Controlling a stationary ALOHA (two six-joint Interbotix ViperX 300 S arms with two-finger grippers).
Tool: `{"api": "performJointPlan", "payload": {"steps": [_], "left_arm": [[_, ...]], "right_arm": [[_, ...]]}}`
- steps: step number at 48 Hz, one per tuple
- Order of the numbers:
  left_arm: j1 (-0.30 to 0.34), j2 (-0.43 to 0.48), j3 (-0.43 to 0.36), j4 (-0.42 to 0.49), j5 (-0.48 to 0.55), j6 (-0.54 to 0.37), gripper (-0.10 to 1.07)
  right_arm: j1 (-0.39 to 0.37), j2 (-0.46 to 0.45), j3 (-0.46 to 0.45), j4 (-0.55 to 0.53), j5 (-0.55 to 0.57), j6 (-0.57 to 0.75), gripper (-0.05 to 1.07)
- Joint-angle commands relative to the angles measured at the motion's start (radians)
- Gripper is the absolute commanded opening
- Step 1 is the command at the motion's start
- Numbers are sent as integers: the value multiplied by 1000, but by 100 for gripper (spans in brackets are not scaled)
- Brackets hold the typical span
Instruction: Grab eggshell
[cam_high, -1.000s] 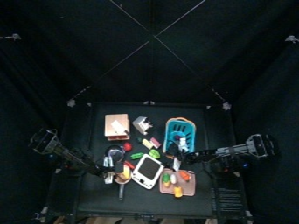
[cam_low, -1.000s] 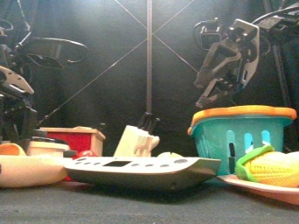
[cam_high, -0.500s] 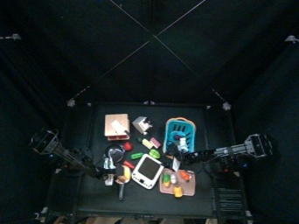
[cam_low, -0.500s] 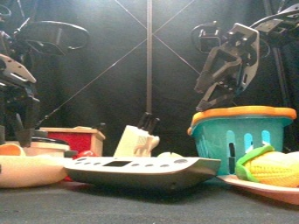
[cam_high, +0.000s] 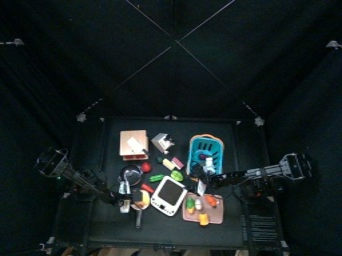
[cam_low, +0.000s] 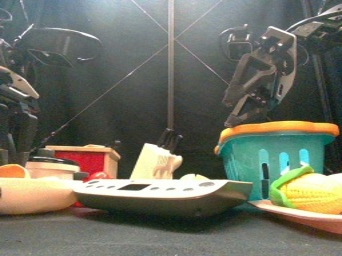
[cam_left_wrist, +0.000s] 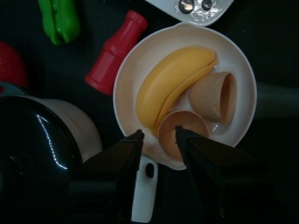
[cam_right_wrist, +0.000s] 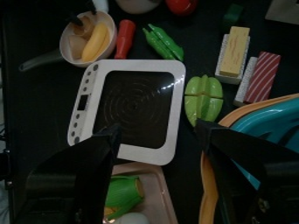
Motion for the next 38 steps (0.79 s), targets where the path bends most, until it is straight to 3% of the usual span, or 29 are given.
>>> {"api": "performJointPlan", "payload": {"steps": [1,29,38], "left_arm": [[-2,3,-14,-6,-18,0,77],[5,58,-12,-5,-25,-3,75],[9,63,-11,-3,-25,-3,65]], "right_arm": [[0,-11,-11,2,-3,0,98],[-2,-11,-9,2,-3,0,98],[0,-11,-8,2,-3,0,98]]}}
